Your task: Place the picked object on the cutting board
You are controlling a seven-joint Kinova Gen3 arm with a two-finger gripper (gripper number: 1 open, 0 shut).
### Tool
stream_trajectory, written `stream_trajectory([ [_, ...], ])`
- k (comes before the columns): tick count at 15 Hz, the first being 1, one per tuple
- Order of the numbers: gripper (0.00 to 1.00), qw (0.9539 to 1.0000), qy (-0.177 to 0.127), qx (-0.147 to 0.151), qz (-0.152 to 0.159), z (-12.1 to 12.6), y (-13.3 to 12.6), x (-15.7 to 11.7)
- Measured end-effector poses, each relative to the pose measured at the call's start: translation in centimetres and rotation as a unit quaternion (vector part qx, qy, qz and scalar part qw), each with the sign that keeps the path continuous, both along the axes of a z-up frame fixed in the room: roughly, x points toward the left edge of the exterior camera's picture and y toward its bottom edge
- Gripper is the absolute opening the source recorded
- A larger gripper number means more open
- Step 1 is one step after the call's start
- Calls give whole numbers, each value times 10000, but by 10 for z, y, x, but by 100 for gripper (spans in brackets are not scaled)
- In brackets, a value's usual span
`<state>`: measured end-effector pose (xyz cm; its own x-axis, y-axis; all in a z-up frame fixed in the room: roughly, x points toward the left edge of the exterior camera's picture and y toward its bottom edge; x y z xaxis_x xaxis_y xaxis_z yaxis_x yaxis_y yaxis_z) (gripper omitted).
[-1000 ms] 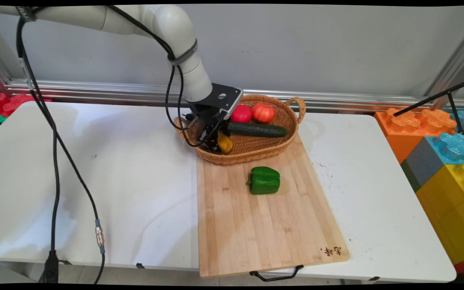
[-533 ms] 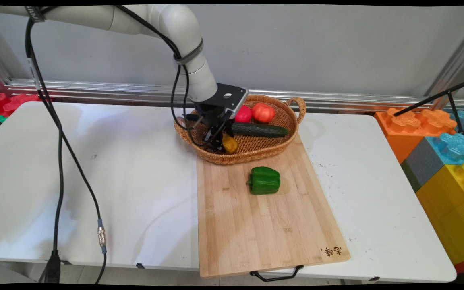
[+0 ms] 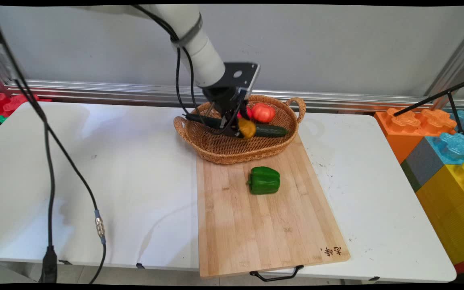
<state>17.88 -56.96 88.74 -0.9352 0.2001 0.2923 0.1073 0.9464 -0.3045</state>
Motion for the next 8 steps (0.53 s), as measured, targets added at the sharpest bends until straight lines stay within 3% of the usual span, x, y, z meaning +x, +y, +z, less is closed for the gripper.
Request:
stream_trajectory([
  [5,0,9987,436,209,135,39,42,-18],
  [8,0,9963,543,637,216,52,78,-28],
])
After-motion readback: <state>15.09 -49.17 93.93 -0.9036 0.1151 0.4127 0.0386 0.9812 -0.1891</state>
